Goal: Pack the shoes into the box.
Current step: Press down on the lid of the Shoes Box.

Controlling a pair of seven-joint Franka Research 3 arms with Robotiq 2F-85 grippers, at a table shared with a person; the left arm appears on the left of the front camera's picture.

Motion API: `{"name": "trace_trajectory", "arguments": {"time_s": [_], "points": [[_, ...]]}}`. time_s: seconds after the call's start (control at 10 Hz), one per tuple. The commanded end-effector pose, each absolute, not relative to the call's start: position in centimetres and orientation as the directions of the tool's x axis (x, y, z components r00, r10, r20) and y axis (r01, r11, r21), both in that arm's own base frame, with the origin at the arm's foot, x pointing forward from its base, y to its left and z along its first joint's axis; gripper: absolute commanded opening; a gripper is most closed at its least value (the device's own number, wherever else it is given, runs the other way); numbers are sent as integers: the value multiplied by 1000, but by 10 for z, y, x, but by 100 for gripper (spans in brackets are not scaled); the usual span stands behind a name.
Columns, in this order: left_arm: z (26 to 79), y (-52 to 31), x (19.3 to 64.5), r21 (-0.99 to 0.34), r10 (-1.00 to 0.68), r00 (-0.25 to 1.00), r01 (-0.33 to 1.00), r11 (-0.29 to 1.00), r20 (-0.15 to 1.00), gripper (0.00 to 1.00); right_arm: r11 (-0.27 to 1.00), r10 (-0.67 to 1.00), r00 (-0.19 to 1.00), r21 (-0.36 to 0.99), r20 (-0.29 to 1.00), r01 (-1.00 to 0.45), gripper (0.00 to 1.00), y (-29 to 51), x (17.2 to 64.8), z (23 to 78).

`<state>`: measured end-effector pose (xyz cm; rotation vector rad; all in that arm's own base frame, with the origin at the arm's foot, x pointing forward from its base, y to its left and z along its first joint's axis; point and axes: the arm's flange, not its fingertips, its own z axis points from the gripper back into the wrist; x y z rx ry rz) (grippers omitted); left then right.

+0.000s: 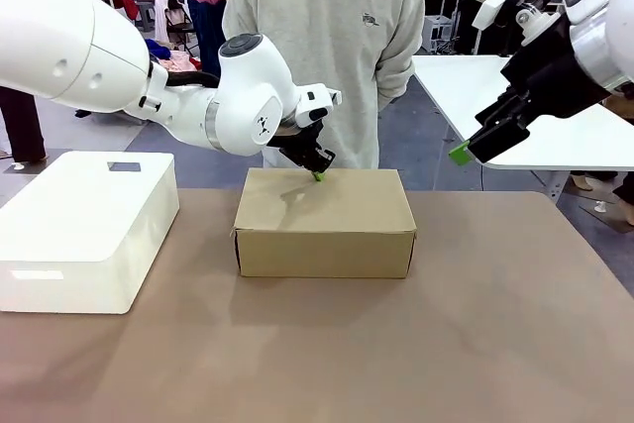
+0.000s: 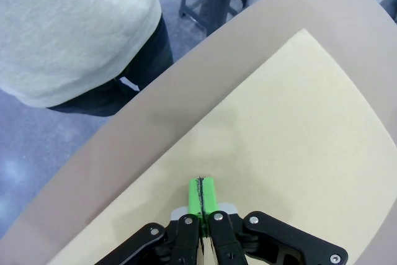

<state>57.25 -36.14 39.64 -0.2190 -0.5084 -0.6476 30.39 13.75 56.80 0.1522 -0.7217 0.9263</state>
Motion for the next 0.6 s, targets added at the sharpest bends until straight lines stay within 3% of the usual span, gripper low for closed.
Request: {"name": "trace_trajectory", "arguments": {"time_s": [0.0, 0.5], "points": [[396, -359, 574, -36, -531, 683, 630, 776, 502, 0, 606, 677, 385, -177, 627, -776, 100, 138, 304, 568], [461, -339, 541, 33, -507, 656, 594, 804, 560, 0, 606, 677, 385, -177, 627, -776, 100, 138, 304, 568]]}}
